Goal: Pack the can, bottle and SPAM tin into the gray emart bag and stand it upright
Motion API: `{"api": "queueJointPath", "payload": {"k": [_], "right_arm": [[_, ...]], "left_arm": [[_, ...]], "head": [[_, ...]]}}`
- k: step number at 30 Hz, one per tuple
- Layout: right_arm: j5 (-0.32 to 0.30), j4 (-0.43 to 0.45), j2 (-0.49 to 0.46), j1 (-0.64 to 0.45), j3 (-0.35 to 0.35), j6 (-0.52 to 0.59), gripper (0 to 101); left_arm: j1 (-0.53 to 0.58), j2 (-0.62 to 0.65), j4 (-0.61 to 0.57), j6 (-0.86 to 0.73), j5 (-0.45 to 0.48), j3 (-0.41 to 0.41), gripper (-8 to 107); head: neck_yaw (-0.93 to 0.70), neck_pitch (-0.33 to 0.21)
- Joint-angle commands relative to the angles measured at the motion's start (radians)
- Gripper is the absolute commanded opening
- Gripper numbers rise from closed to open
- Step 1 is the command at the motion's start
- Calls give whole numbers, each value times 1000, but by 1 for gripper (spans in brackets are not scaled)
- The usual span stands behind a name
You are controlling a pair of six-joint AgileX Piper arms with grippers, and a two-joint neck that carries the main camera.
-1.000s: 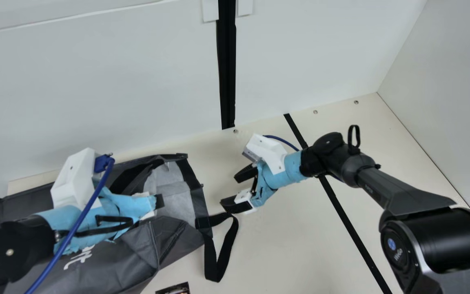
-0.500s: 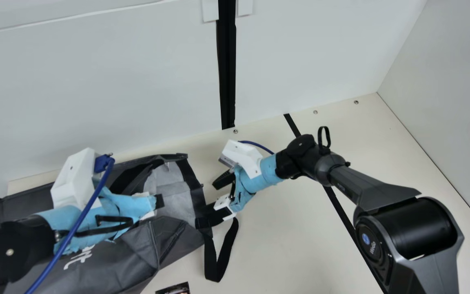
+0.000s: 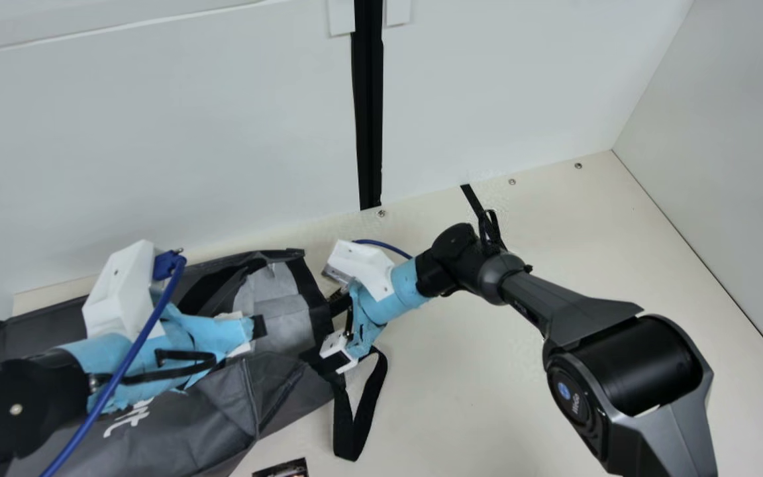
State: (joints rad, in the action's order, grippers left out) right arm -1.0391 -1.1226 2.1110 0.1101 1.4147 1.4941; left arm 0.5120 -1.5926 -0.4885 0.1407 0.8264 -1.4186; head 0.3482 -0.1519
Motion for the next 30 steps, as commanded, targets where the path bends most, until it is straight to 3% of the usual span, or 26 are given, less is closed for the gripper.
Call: {"api": "queueJointPath", "payload": {"k": [1, 6, 20, 30], "right_arm": [[-3, -2, 6, 13, 6, 4, 95], [-13, -16, 24, 38, 27, 0, 95], [-38, -34, 32, 42, 40, -2, 1], [-87, -51, -11, 9, -6, 0, 0]], "left_arm": [[0, 0, 0, 0, 0, 0, -8], [0, 0, 2, 0, 0, 0, -8], [0, 0, 2, 0, 0, 0, -8], [0, 0, 2, 0, 0, 0, -8]], "head": [[1, -23], [1, -23], [1, -23], [1, -23]]}}
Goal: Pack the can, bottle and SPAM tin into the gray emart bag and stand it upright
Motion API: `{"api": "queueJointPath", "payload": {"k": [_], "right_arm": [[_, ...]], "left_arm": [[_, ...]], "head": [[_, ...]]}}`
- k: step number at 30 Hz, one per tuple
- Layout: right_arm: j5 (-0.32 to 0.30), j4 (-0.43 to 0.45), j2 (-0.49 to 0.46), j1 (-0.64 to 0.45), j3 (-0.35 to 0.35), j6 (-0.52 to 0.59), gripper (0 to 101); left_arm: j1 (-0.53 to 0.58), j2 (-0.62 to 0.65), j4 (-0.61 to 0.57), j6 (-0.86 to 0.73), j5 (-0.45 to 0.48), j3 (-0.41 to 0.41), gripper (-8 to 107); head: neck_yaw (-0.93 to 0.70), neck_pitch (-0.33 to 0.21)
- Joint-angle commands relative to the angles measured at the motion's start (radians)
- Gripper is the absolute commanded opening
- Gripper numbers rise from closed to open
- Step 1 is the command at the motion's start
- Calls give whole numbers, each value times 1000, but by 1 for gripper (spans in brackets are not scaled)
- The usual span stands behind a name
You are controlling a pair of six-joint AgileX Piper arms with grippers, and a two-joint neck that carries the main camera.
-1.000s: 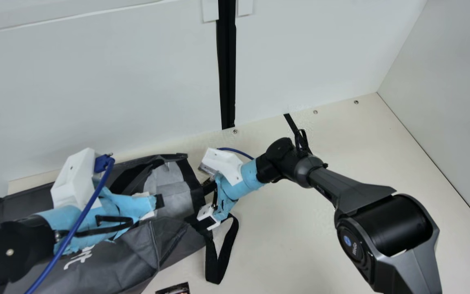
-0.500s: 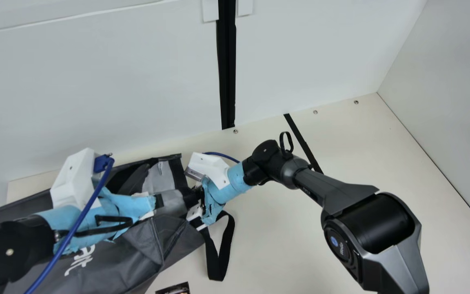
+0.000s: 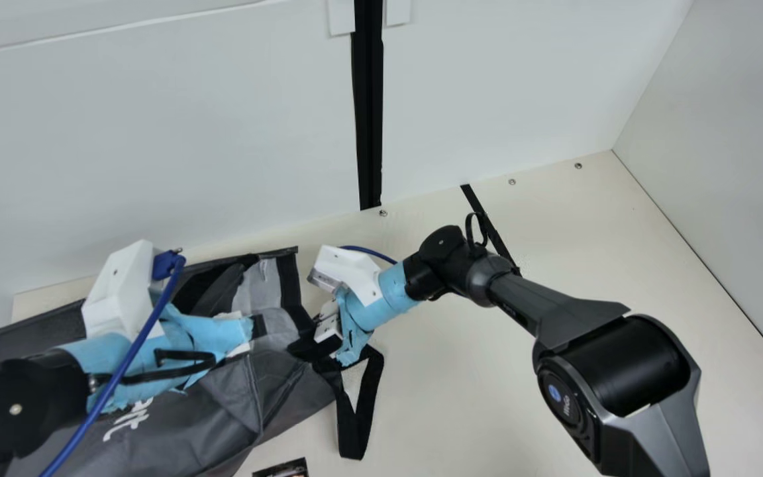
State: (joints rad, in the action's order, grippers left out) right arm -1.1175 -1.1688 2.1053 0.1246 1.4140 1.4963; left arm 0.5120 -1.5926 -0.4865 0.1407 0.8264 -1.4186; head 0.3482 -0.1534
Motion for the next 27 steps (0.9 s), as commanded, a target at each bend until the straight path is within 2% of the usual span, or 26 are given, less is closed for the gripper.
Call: {"api": "queueJointPath", "payload": {"k": [1, 12, 25, 27], "right_arm": [[-17, -9, -11, -10, -13, -4, 0], [-100, -20, -99, -82, -108, 8, 0], [-103, -80, -220, -107, -300, 68, 0], [-103, -96, -238, -106, -327, 72, 0]], "left_arm": [[0, 0, 0, 0, 0, 0, -8], [0, 0, -2, 0, 0, 0, -8], [0, 0, -2, 0, 0, 0, -8], [0, 25, -4, -4, -1, 23, -8]], "head": [[1, -21], [1, -21], [1, -21], [1, -21]]}}
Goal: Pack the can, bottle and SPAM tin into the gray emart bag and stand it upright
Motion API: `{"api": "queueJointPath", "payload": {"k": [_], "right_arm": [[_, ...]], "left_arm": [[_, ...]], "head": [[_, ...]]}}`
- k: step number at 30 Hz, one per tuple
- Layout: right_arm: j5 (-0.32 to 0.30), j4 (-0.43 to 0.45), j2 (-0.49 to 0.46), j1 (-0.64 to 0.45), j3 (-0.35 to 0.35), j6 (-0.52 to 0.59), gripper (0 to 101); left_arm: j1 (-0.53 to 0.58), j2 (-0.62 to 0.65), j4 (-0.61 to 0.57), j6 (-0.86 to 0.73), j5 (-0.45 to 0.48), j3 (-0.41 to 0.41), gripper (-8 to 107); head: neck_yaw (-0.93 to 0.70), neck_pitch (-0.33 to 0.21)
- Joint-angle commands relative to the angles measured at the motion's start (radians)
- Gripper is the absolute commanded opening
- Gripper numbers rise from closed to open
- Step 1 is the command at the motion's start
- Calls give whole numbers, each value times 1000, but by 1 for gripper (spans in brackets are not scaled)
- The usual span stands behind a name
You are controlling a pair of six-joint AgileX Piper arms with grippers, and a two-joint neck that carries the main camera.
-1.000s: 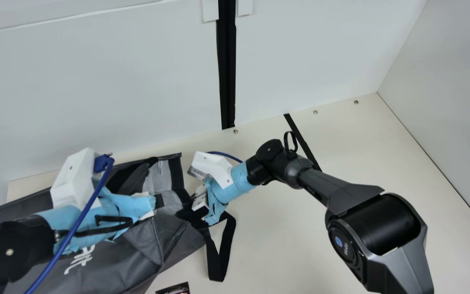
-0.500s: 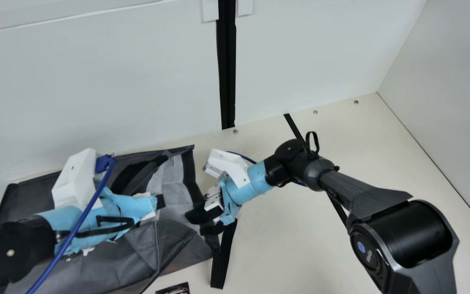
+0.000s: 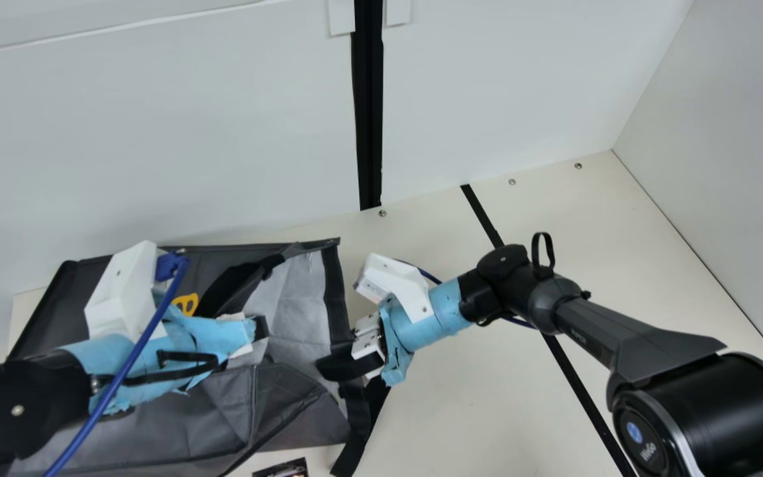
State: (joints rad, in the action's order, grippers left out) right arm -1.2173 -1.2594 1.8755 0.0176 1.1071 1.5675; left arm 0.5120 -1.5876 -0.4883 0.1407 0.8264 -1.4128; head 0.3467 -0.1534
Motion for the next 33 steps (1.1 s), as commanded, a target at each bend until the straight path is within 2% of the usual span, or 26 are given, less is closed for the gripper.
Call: {"api": "queueJointPath", "payload": {"k": [1, 8, 16, 24, 33], "right_arm": [[-3, -16, -17, 2, -34, 1, 0], [-3, -104, -89, 32, -118, -27, 0], [-3, -180, -208, 66, -185, -97, 0], [-3, -241, -337, 71, -203, -215, 0], [-3, -273, -489, 41, -197, -356, 0]], "left_arm": [[0, 19, -3, -7, -2, 16, -8], [-13, 9, -47, -44, -42, -28, -8], [-46, -23, -89, -108, -45, -140, -8], [-84, -46, -123, -177, -1, -247, -8], [-138, -22, -153, -238, 103, -305, -8]], "head": [[2, -21], [2, -21], [2, -21], [2, -21], [2, -21]]}}
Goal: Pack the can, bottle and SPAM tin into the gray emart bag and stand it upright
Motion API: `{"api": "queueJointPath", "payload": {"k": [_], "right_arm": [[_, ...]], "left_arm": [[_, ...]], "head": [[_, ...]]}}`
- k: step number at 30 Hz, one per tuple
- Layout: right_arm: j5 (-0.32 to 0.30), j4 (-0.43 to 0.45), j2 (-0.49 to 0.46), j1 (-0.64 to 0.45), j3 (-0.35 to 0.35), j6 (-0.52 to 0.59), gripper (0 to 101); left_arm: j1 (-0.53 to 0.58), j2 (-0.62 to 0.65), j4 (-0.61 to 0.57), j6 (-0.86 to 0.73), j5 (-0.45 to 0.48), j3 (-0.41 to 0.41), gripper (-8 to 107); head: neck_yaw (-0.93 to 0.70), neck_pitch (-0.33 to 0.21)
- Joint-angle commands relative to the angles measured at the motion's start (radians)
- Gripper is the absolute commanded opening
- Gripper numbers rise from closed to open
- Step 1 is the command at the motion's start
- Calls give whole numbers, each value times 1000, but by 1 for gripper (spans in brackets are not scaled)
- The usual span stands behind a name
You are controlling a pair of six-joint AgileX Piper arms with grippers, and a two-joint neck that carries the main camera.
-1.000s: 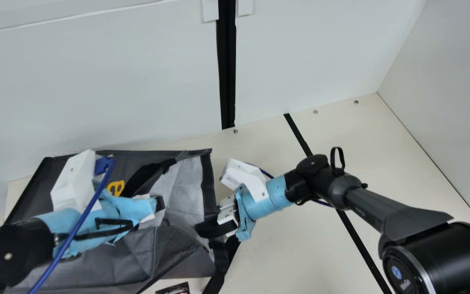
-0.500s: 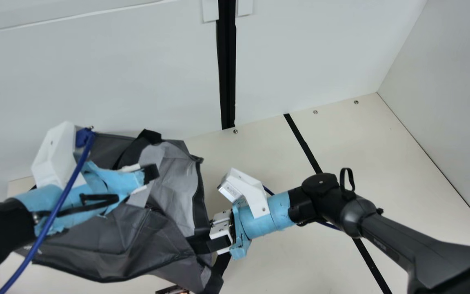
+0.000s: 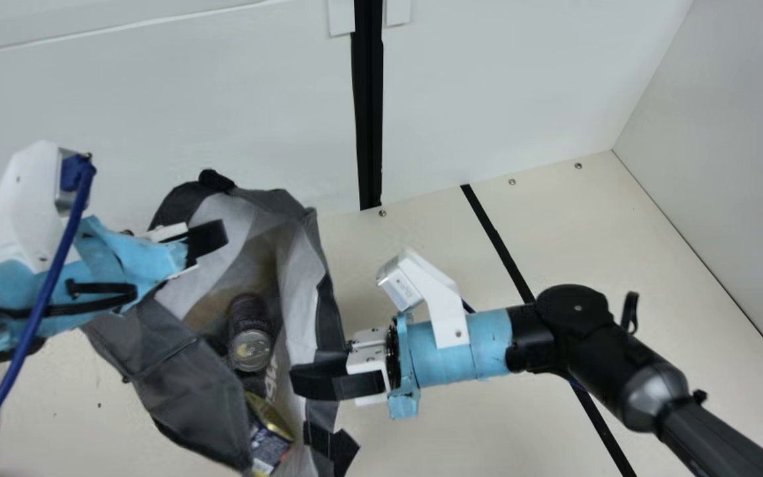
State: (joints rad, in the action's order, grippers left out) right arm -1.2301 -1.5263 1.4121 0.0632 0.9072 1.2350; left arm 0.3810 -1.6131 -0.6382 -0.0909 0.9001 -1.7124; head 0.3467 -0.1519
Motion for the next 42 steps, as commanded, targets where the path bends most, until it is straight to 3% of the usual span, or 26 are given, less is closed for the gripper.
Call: {"api": "queueJointPath", "payload": {"k": [1, 13, 29, 42], "right_arm": [[10, -7, -43, -10, 3, -39, 0], [10, -2, -219, -80, 32, -217, 0], [10, 19, -429, -176, 157, -468, 0], [10, 122, -532, -244, 309, -700, 0]], "left_arm": [[-14, 8, -5, -12, 49, -13, -8], [-101, 28, -16, -75, 320, -170, -8], [9, 136, -4, -167, 320, -74, -8], [124, 205, 61, -194, 320, -35, -8]], "head": [[2, -23], [2, -23], [2, -23], [2, -23]]}}
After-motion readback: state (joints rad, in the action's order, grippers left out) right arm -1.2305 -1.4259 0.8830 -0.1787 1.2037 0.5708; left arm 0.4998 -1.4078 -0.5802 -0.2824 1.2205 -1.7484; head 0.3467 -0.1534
